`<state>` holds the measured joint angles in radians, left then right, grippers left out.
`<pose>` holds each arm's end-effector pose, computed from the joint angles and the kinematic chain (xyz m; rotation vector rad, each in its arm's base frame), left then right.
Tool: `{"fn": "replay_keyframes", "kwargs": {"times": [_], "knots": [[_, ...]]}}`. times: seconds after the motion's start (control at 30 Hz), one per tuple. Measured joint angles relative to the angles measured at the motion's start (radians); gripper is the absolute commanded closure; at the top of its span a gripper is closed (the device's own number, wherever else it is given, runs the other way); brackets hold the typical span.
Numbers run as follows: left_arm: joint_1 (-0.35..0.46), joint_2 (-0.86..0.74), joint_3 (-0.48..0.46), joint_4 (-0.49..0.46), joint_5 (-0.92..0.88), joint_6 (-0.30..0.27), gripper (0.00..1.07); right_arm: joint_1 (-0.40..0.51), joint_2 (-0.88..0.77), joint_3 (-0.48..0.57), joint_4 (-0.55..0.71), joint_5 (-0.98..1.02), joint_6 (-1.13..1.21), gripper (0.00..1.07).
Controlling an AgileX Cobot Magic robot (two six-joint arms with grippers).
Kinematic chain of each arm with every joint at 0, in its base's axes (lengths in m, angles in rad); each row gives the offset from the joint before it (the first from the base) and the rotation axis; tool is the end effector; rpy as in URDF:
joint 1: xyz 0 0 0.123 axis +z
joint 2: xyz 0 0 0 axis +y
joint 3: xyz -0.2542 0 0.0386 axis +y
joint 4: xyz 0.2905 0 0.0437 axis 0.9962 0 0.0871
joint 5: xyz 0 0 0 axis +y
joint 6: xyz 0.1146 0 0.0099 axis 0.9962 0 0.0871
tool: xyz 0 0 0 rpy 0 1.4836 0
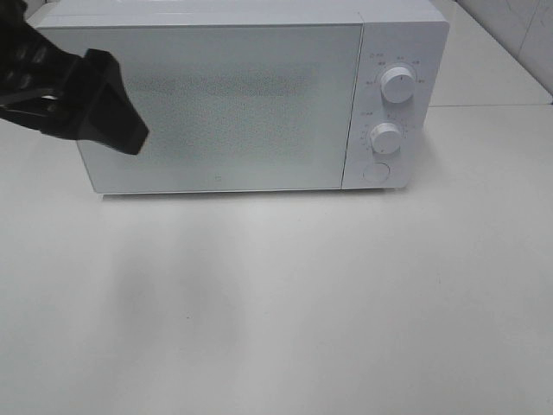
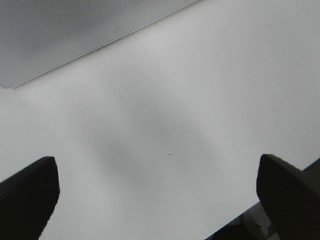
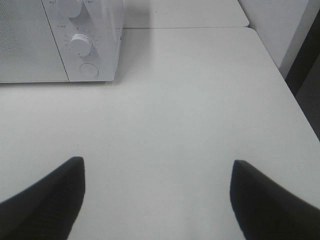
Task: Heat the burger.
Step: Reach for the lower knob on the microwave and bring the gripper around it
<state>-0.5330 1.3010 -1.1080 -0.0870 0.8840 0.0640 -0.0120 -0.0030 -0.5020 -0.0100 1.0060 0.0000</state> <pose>0.2769 -0.1723 0.2696 0.7157 2.4800 -0.2845 0.0840 -0.0020 0.2933 0.0121 1.9846 -0.0196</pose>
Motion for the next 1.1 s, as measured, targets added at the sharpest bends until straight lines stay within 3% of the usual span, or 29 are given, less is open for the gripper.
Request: {"fn": "replay_keyframes", "kwargs": {"times": [0.43, 0.47, 0.63, 0.7, 0.73, 0.83, 1.03, 1.1], "knots": [[0.279, -0.008, 0.0, 0.021, 0.082, 0.003, 0.01, 0.0, 0.0, 0.0, 0.0, 0.0, 0.0, 0.32], [0.335, -0.008, 0.0, 0.022, 0.087, 0.015, 0.01, 0.0, 0.0, 0.0, 0.0, 0.0, 0.0, 0.32], [0.437, -0.008, 0.0, 0.025, 0.1, 0.033, 0.01, 0.0, 0.0, 0.0, 0.0, 0.0, 0.0, 0.32], [0.522, -0.009, 0.014, 0.03, 0.104, 0.077, 0.01, 0.0, 0.0, 0.0, 0.0, 0.0, 0.0, 0.32], [0.522, -0.009, 0.014, 0.03, 0.104, 0.077, 0.01, 0.0, 0.0, 0.0, 0.0, 0.0, 0.0, 0.32], [0.532, -0.02, 0.05, 0.035, 0.104, 0.084, 0.01, 0.0, 0.0, 0.0, 0.0, 0.0, 0.0, 0.32], [0.535, -0.125, 0.218, 0.038, 0.1, 0.102, 0.01, 0.0, 0.0, 0.0, 0.0, 0.0, 0.0, 0.32], [0.535, -0.236, 0.351, 0.038, 0.101, 0.104, 0.01, 0.0, 0.0, 0.0, 0.0, 0.0, 0.0, 0.32]]}}
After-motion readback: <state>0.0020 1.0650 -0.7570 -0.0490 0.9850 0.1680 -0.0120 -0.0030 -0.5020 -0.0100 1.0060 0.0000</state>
